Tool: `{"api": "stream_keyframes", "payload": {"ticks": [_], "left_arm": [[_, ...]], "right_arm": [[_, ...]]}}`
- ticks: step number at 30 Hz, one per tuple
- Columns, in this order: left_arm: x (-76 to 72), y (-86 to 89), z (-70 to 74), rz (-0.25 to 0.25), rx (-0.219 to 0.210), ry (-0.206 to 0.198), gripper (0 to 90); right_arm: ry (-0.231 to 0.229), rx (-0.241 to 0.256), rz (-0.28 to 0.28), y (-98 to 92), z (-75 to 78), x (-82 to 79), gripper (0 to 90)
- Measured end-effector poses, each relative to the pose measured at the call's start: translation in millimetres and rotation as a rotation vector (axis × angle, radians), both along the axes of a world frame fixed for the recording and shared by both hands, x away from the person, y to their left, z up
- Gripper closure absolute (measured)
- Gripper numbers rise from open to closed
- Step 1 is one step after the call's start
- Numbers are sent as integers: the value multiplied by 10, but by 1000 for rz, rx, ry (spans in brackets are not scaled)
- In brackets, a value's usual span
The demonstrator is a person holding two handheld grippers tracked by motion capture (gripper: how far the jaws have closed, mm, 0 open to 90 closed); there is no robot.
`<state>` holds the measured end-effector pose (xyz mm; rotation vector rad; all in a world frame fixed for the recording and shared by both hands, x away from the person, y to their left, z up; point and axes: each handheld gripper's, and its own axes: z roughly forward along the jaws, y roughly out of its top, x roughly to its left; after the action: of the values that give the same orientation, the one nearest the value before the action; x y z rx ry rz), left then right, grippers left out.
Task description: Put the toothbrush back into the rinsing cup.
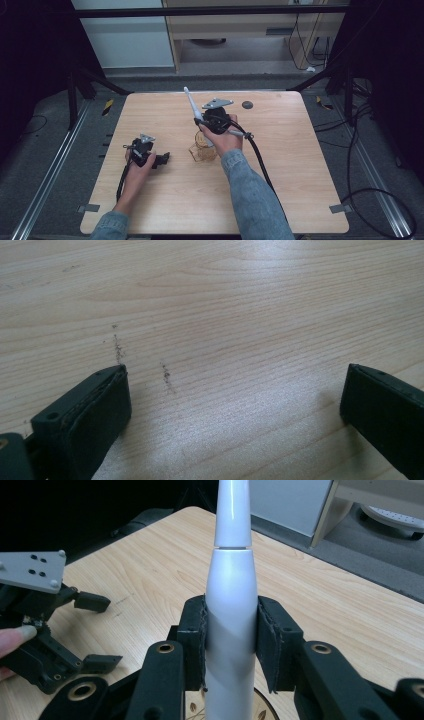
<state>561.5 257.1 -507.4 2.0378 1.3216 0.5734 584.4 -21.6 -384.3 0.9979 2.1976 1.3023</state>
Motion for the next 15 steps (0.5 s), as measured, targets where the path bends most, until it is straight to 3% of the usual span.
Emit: {"api": "stream_keyframes", "payload": {"ticks": [15], "left_arm": [[0, 0, 0, 0, 0, 0, 0]], "right_arm": [[11, -10, -6, -9, -79, -15, 666]]}}
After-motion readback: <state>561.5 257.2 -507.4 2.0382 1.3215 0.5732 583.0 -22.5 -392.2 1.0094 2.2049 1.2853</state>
